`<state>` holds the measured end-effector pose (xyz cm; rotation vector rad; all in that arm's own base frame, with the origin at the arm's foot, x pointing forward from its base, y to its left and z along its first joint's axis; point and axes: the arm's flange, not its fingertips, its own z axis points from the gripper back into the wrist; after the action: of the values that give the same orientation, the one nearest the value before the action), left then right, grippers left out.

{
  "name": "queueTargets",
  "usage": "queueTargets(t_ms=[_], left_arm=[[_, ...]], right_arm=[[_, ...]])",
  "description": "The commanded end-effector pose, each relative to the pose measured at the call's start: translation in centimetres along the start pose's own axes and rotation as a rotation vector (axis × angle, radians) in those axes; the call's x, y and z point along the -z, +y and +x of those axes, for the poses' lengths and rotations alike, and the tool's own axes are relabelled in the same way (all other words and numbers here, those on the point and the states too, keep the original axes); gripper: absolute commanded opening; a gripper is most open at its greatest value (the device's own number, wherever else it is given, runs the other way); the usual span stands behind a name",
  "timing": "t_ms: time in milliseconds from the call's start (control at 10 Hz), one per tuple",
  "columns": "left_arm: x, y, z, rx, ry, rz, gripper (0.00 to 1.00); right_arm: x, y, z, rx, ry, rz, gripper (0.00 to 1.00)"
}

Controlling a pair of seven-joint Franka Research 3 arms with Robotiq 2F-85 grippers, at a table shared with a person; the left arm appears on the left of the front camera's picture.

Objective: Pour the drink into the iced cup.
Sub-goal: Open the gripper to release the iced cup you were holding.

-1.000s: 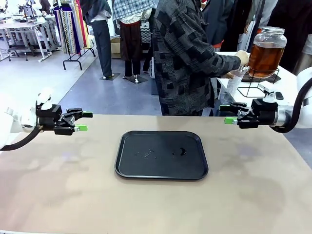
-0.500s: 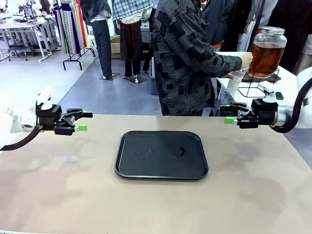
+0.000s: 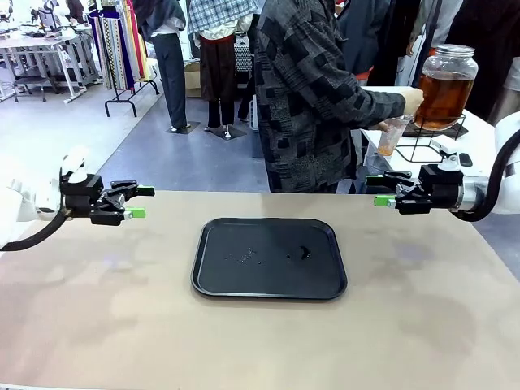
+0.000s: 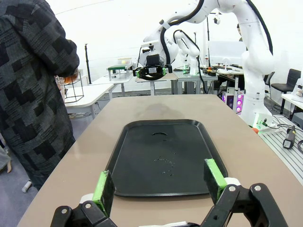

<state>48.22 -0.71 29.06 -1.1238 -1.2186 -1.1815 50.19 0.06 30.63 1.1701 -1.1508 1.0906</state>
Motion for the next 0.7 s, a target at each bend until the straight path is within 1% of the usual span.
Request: queueTargets(t_ms=[0, 600], left_arm=[[0.02, -0.03, 0.23, -0.008, 0.002, 0.001, 1.00], [0.02, -0.03, 0.23, -0.008, 0.002, 0.001, 1.00]], right_arm=[[-0.01, 0.08, 0.26, -0.004, -0.007, 0.005, 1.00], [-0.01, 0.08, 0.26, -0.004, -0.007, 0.005, 1.00]])
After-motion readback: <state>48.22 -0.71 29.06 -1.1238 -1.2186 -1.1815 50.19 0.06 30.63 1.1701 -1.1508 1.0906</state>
